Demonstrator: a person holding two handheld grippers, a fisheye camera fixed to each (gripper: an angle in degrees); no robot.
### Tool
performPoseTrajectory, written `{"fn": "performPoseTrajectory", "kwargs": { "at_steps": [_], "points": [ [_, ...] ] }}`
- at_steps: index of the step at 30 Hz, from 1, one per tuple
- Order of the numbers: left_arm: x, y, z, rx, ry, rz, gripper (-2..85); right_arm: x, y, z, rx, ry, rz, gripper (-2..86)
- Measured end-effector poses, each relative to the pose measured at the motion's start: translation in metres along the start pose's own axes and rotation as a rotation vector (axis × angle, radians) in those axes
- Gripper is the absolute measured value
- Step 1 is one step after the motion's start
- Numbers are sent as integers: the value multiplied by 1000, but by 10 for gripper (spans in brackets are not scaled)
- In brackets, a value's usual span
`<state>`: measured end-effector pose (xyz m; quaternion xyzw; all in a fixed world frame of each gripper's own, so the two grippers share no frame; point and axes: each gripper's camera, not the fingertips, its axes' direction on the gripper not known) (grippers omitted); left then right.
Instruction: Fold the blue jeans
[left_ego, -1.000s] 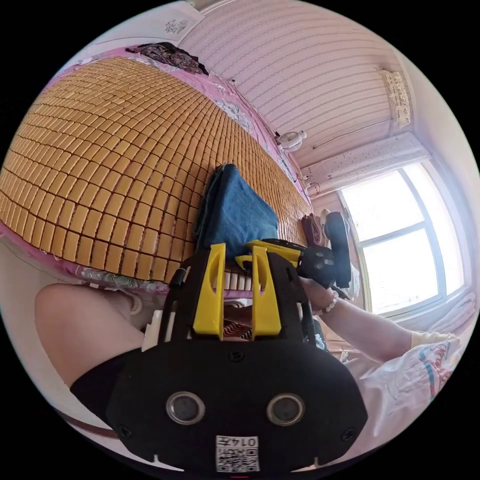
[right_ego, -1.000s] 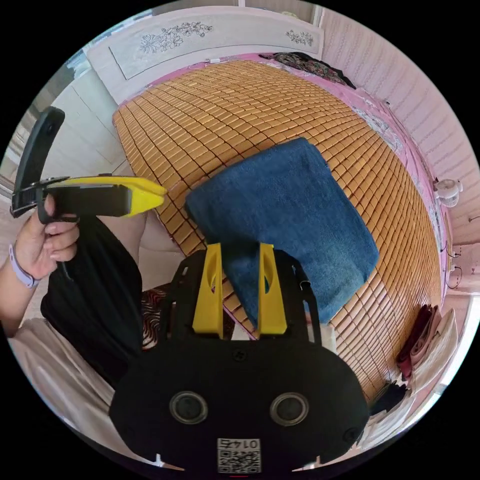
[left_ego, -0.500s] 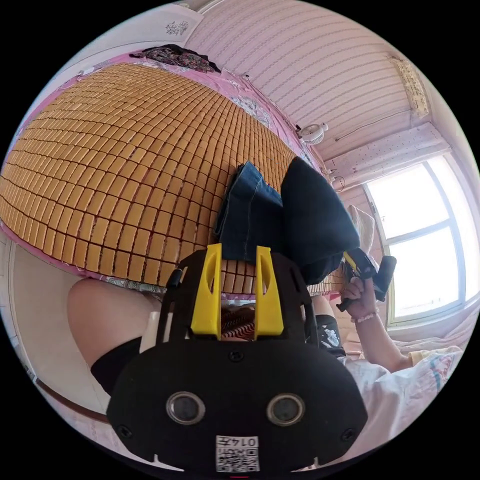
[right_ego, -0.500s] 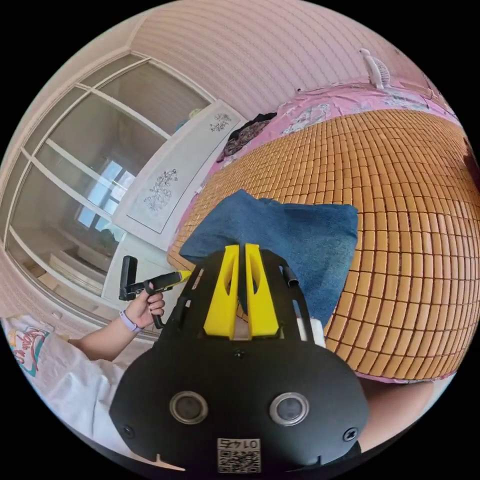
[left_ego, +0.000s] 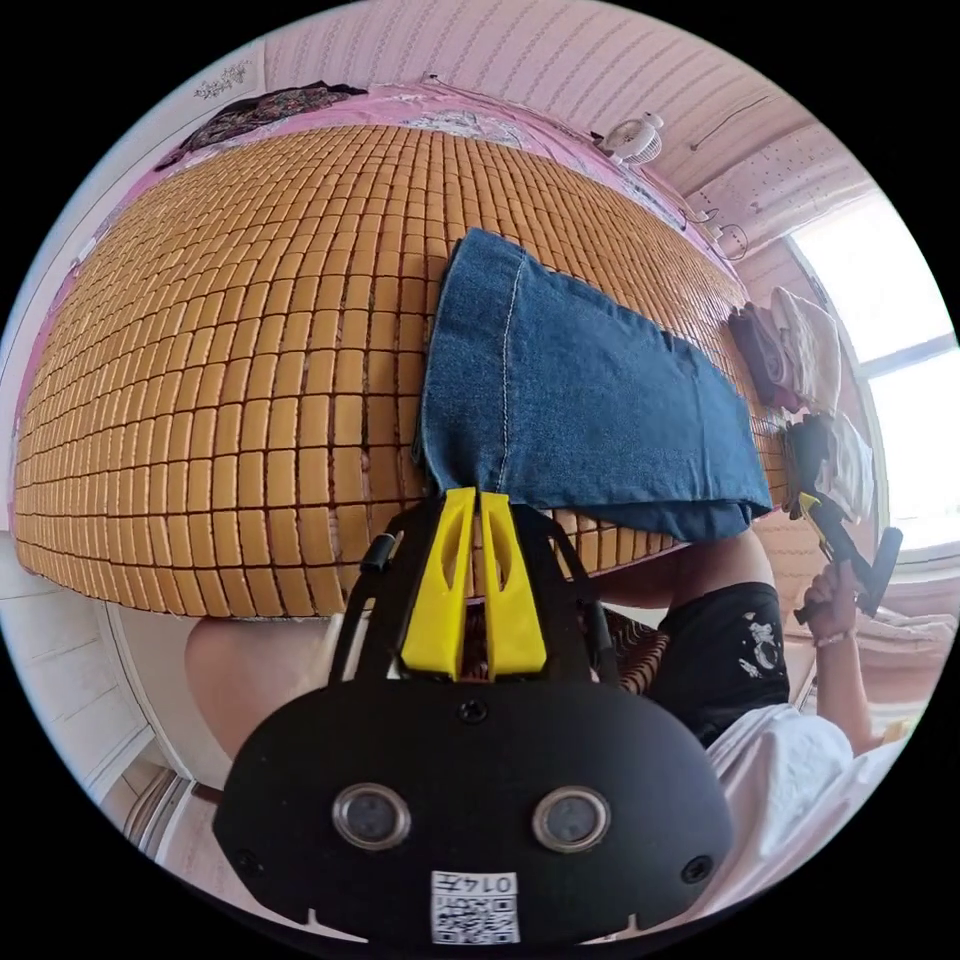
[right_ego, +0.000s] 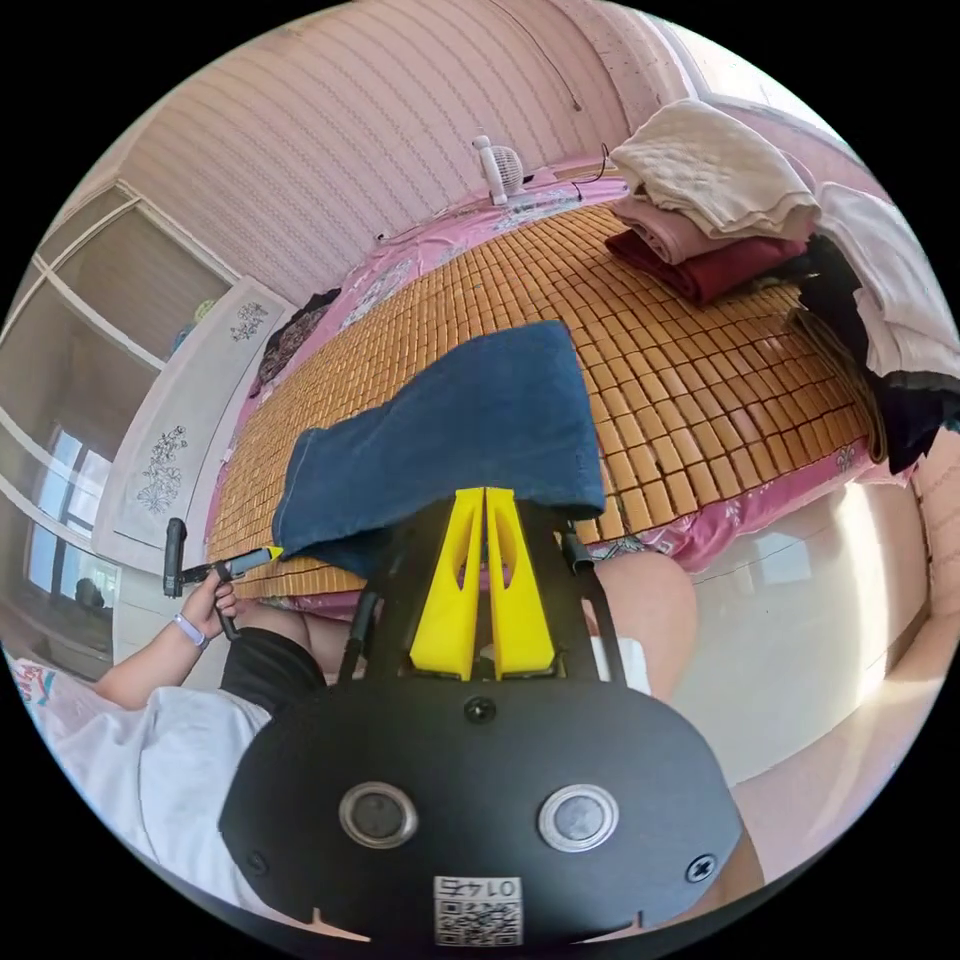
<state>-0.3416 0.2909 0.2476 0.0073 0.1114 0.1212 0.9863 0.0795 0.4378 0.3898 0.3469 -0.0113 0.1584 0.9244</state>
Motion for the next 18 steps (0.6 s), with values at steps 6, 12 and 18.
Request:
{"fn": "performPoseTrajectory", "kwargs": {
  "at_steps": [6, 12, 18],
  "points": [
    [34, 30, -35, 187, 60, 96, -10, -54, -19, 7, 39, -63, -140, 16],
    [77, 36, -38, 189, 83, 227, -10, -178, -25, 80, -249, -278, -492, 64],
    [82, 36, -22, 134, 95, 206, -10, -303, 2, 154, -523, -192, -809, 170]
  ]
}}
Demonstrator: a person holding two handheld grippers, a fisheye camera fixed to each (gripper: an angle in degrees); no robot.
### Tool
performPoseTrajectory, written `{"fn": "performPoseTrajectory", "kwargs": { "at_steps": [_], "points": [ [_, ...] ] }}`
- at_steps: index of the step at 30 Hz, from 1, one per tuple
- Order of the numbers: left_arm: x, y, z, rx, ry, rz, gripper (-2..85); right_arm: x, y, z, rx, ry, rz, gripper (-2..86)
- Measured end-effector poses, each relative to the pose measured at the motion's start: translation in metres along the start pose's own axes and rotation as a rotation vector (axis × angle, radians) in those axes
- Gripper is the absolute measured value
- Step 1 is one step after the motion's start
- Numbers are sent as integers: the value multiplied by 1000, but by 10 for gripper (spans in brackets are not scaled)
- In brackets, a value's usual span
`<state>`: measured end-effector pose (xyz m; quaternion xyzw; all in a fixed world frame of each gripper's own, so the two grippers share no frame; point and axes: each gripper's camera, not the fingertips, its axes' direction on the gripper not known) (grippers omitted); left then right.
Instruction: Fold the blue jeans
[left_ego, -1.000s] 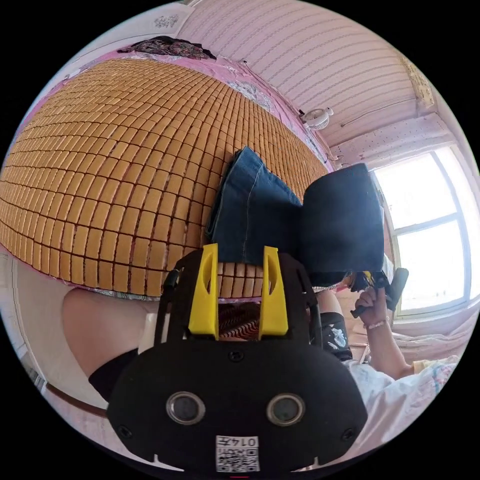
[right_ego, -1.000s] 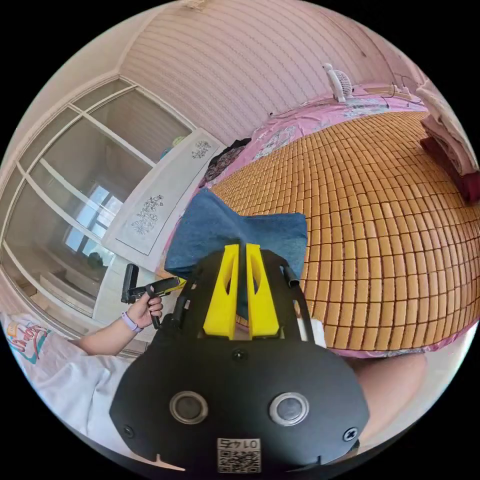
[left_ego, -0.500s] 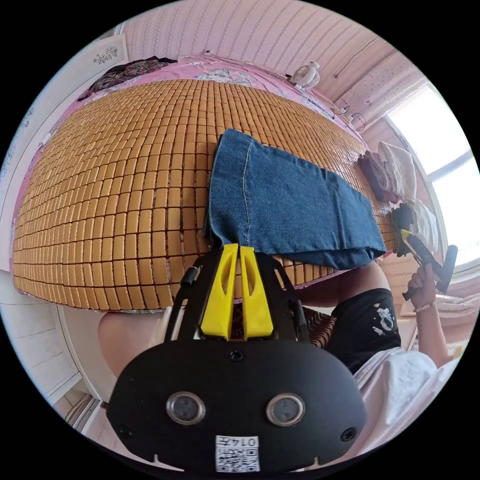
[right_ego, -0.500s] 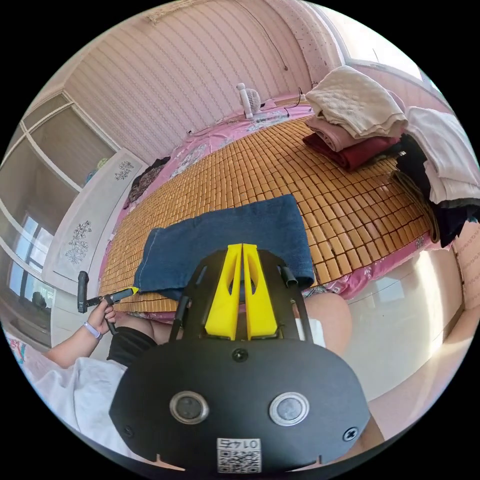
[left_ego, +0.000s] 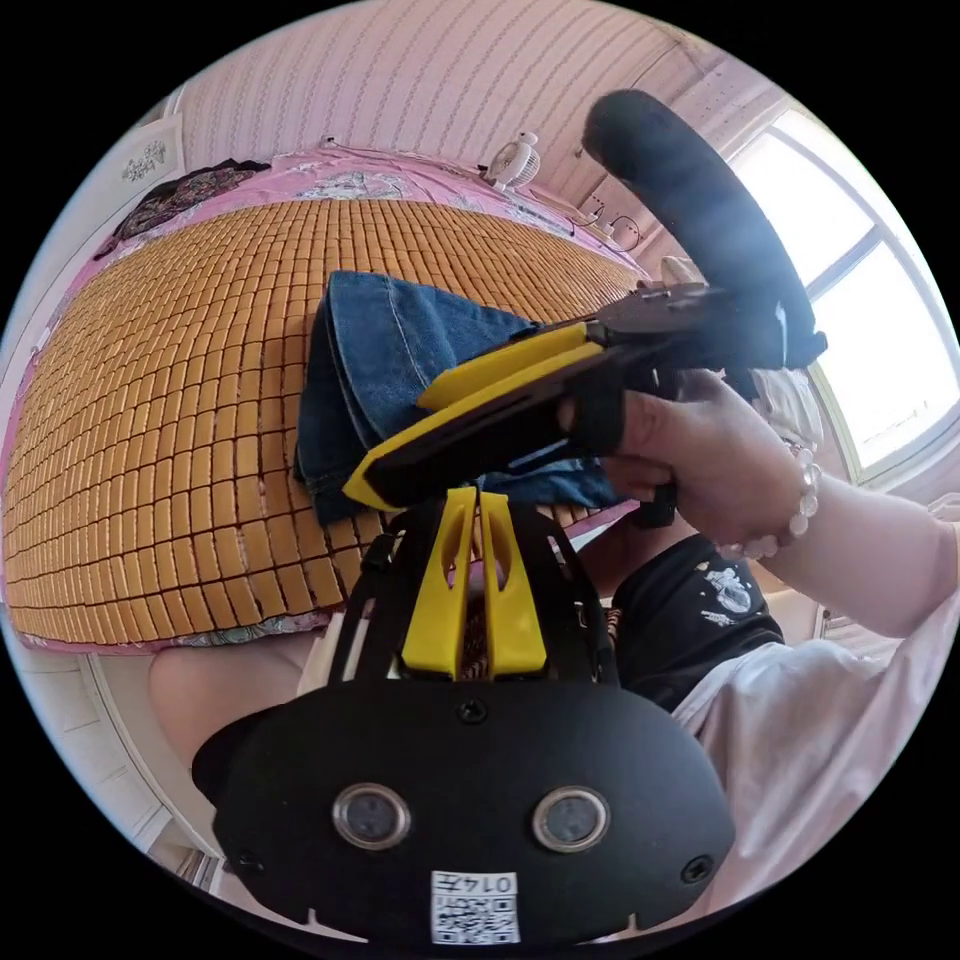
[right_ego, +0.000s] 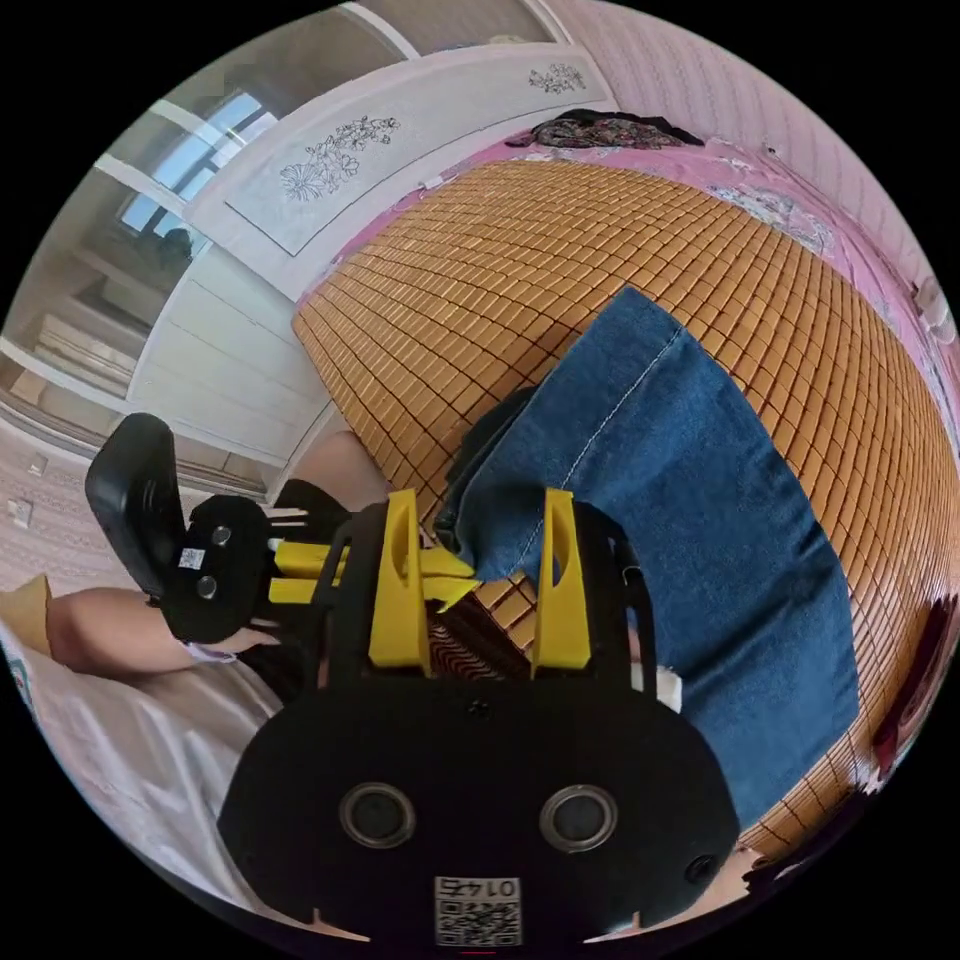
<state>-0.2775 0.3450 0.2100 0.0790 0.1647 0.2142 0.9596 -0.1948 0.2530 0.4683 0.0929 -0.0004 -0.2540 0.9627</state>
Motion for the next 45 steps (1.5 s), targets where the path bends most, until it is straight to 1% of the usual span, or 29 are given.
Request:
{"fn": "performPoseTrajectory", "kwargs": {
  "at_steps": [3, 4, 5, 6, 7, 8, 10, 12, 14, 16, 19, 21, 24, 28, 30, 32, 35, 36, 37, 39, 40, 42, 43, 44, 45],
  "points": [
    [-11, 3, 4, -27, 1, -65, -10, -24, -25, 33, -114, 90, -25, 169],
    [-14, 4, 4, -36, 7, -84, -10, -33, -31, 46, -147, 150, -40, 152],
    [-22, 6, 3, -56, 30, -109, -10, -43, -32, 57, -169, 238, -68, 124],
    [-28, 9, 1, -70, 45, -124, -10, -49, -31, 60, -164, 305, -85, 114],
    [-31, 11, -1, -71, 43, -134, -10, -61, -26, 67, -149, 430, -153, 96],
    [-38, 14, -8, -64, 27, -152, -10, -72, -19, 73, -141, 490, -224, 80],
    [-49, 19, -18, -46, 11, -189, -10, -82, -11, 75, -136, 538, -281, 65],
    [-65, 23, -30, -16, 17, -245, -9, -82, -4, 72, -117, 523, -307, 48],
    [-75, 22, -38, 5, 14, -279, -8, -74, -1, 57, -93, 436, -233, 14],
    [-81, 18, -45, 31, 4, -293, -5, -62, 2, 38, -67, 328, -139, 4],
    [-87, 2, -49, 48, -9, -290, 11, -42, 25, -7, 49, 201, -41, -1],
    [-91, -19, -44, 48, 6, -288, 44, -26, 48, -36, 120, 165, 26, -3],
    [-88, -53, -29, 41, 3, -252, 71, 3, 101, -91, 256, 206, 163, -4],
    [-79, -111, -7, 3, -13, -198, 93, 37, 209, -186, 507, 276, 429, -2],
    [-70, -147, 5, -4, -84, -166, 112, 38, 256, -224, 591, 367, 519, -1],
    [-66, -168, 18, -36, -140, -159, 116, 31, 310, -264, 647, 521, 613, 1],
    [-61, -180, 54, -194, -217, -124, 108, 26, 359, -289, 667, 627, 727, 3],
    [-56, -177, 52, -159, -262, -101, 96, 25, 366, -291, 667, 636, 748, 3],
    [-54, -176, 53, -178, -283, -78, 91, 24, 377, -293, 669, 650, 776, 4],
    [-52, -170, 50, -236, -359, 43, 83, 23, 383, -293, 649, 680, 798, 5],
    [-58, -166, 47, -234, -359, 47, 81, 23, 383, -290, 630, 706, 804, 5],
    [-102, -147, 22, -231, -356, -78, 71, 25, 379, -284, 607, 722, 805, 5],
    [-115, -142, 13, -227, -362, -102, 69, 27, 375, -280, 607, 708, 798, 5],
    [-139, -131, -4, -233, -384, -137, 66, 30, 370, -275, 610, 686, 783, 6],
    [-165, -118, -20, -254, -445, -181, 60, 31, 367, -273, 609, 677, 775, 6]
  ]
}}
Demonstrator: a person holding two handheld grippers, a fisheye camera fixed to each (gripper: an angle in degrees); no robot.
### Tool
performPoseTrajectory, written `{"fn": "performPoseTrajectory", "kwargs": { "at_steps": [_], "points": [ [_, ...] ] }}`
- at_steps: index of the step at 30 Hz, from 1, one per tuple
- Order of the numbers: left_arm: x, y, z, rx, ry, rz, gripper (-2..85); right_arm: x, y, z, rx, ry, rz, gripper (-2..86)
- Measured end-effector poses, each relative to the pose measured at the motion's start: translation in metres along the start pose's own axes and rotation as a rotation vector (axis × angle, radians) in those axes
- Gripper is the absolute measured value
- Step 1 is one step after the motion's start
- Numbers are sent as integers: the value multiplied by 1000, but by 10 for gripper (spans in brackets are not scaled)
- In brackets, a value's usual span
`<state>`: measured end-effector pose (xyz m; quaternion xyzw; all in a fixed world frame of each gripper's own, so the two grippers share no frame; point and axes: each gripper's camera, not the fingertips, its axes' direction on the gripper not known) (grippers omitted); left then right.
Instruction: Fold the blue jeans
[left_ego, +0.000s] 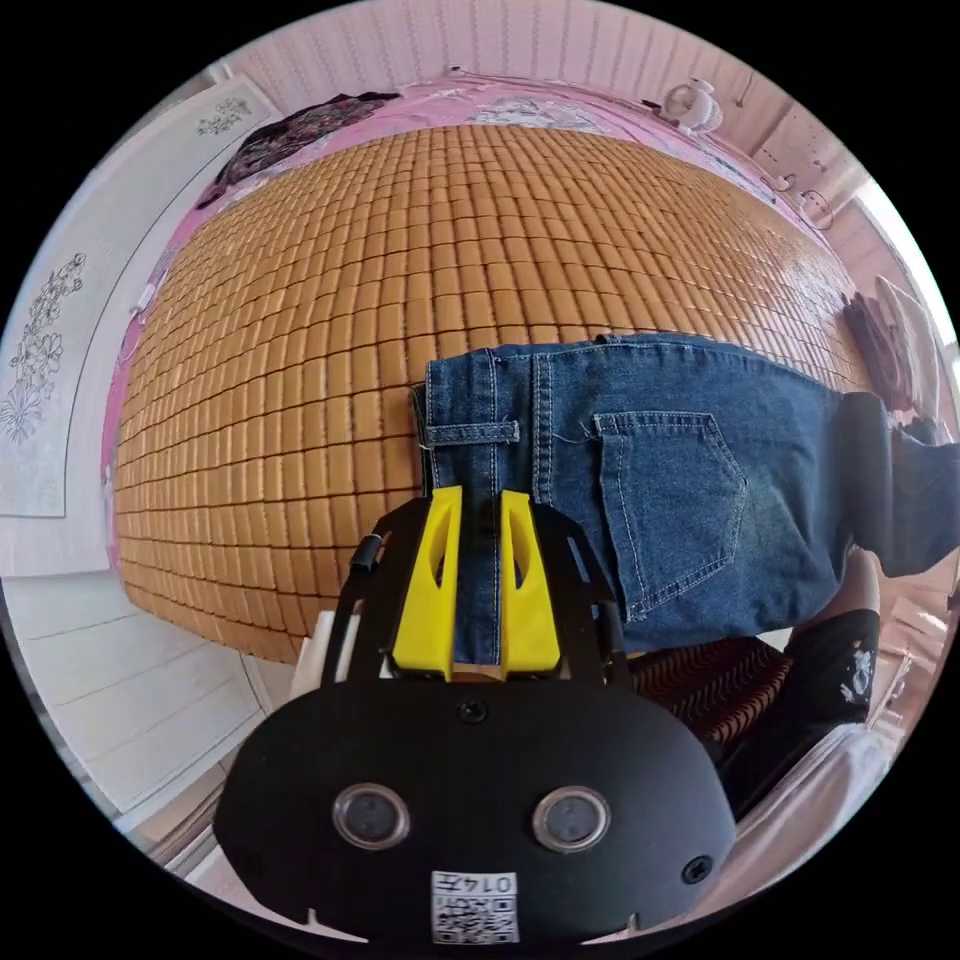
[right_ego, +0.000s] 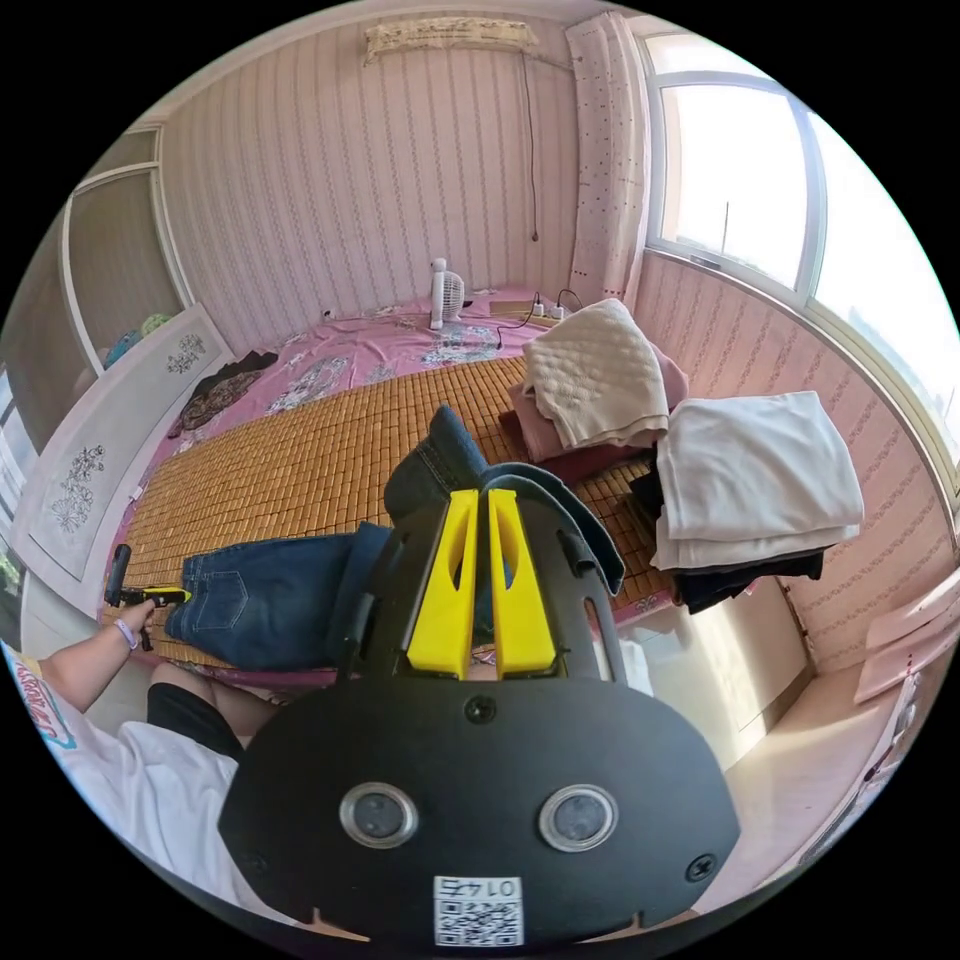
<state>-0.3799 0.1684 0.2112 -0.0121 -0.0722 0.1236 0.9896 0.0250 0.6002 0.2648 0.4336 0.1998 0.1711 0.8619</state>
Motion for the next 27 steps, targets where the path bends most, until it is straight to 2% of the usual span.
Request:
{"fn": "performPoseTrajectory", "kwargs": {
  "at_steps": [1, 3, 4, 6, 8, 13, 17, 21, 27],
  "points": [
    [-16, 5, 0, -17, -32, -28, 56, -5, -1, 7, -6, -18, -11, 6],
    [-88, 32, -2, -83, -155, -240, 34, -12, -4, 19, -10, -64, -20, 6],
    [-105, 40, -5, -77, -153, -301, 25, -16, -7, 27, -5, -85, -18, 7],
    [-158, 72, -25, 29, -25, -480, 2, -19, -11, 40, -11, -69, -2, 8],
    [-180, 90, -38, 128, 101, -531, 1, -11, -13, 67, -54, -52, 79, 10],
    [-183, 97, -44, 153, 134, -461, 43, -6, -12, 106, -151, 105, 171, 17],
    [-180, 91, -33, 115, 158, -429, 61, -31, -15, 124, -207, 117, 103, 44],
    [-193, 89, -26, 117, 225, -475, 74, -60, -21, 142, -255, 36, -2, 78],
    [-223, 82, -25, 118, 198, -530, 111, -111, -31, 199, -462, -77, -164, 132]
  ]
}}
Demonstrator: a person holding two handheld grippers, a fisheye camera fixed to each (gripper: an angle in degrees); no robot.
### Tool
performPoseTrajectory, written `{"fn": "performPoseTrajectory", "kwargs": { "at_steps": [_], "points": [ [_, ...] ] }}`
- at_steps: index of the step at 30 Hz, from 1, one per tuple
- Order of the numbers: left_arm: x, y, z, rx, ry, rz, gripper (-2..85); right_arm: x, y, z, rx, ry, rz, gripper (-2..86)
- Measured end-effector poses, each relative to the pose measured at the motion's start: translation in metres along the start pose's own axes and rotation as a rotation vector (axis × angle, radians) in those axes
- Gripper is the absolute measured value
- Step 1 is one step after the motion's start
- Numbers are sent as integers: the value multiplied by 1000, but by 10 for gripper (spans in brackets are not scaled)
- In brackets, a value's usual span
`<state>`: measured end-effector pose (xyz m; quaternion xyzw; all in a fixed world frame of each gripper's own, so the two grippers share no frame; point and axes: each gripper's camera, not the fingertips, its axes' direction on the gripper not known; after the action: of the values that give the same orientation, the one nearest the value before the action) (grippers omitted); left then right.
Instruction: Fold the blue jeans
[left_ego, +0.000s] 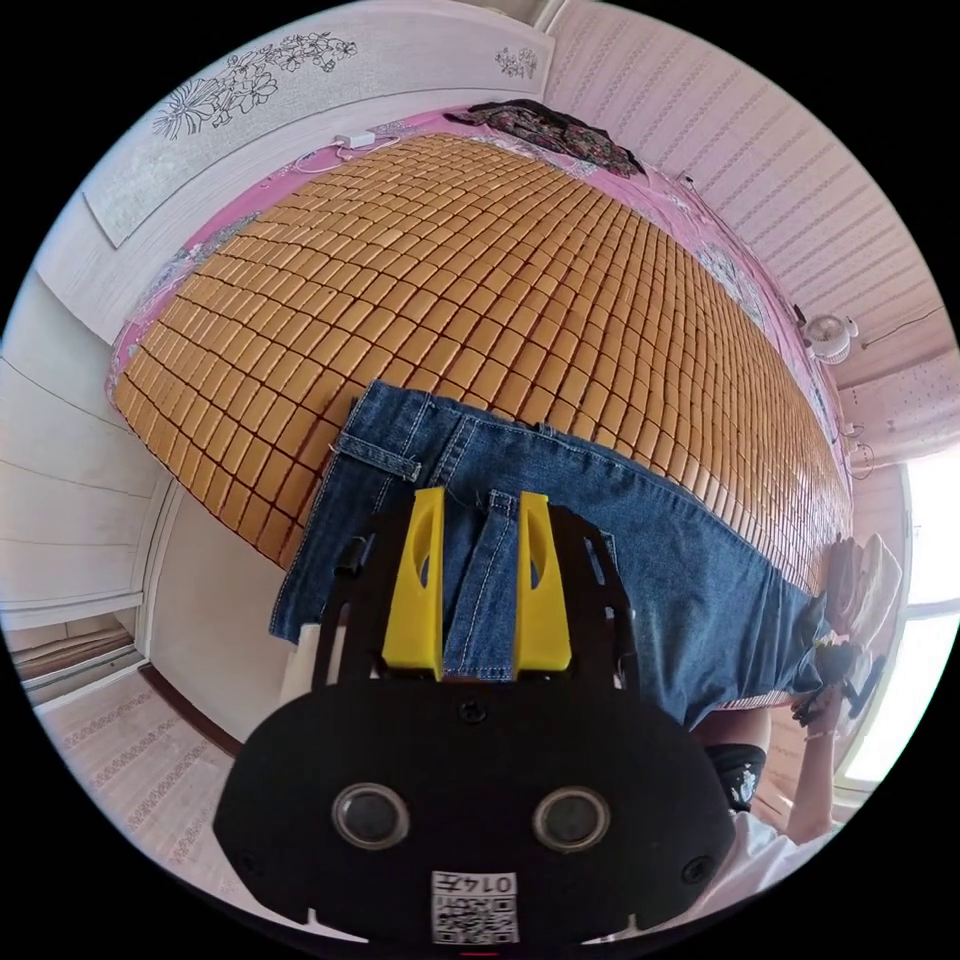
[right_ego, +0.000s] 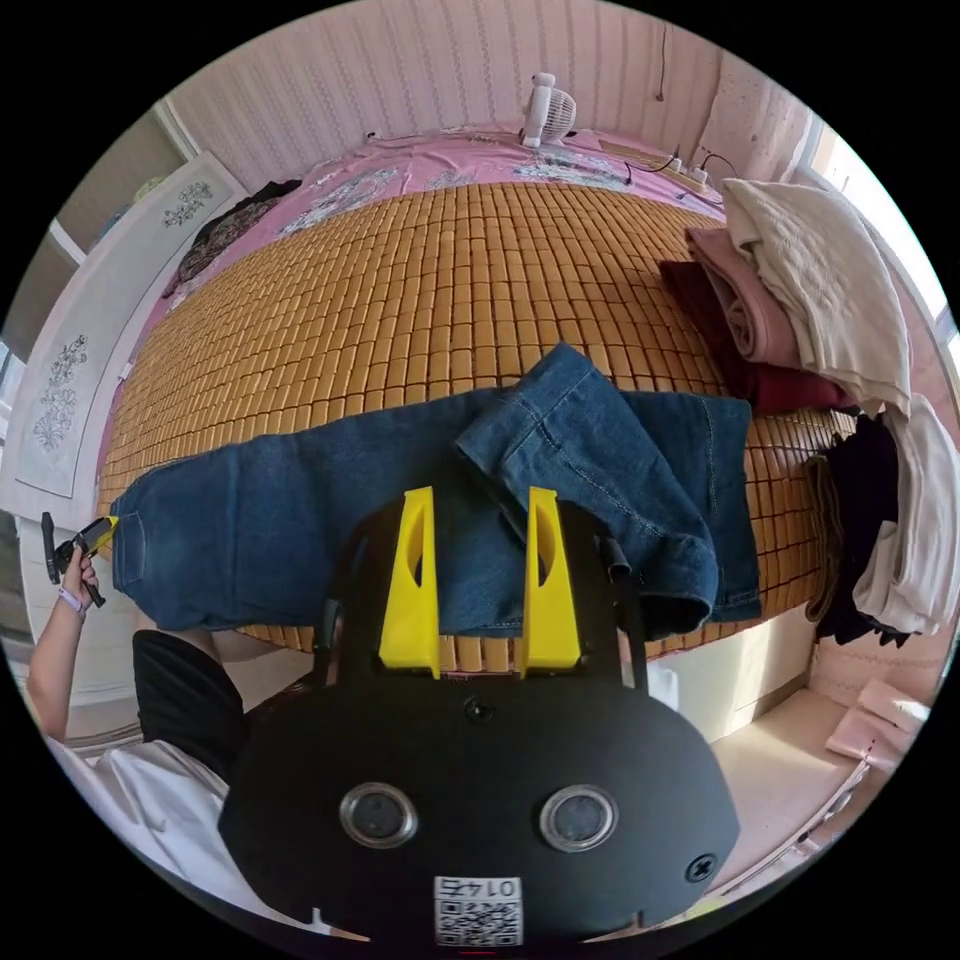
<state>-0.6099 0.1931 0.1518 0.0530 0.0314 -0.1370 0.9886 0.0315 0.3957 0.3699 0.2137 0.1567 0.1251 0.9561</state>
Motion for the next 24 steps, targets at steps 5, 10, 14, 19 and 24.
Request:
{"fn": "performPoseTrajectory", "kwargs": {
  "at_steps": [5, 10, 14, 19, 24],
  "points": [
    [-14, -16, 11, -31, 6, -70, 116, -9, -41, 27, -57, 77, -5, 130],
    [-18, -33, 12, -43, -32, -89, 108, -2, -61, 54, -143, 113, 9, 109],
    [-25, -56, 11, -71, -32, -71, 52, -3, -71, 57, -162, 155, -18, 96],
    [-26, -68, 10, -72, -27, -33, -7, 6, -75, 54, -152, 145, -6, 60],
    [-34, -75, -8, -38, -16, -7, -10, 19, -80, 23, -58, 107, 8, 47]
  ]
}}
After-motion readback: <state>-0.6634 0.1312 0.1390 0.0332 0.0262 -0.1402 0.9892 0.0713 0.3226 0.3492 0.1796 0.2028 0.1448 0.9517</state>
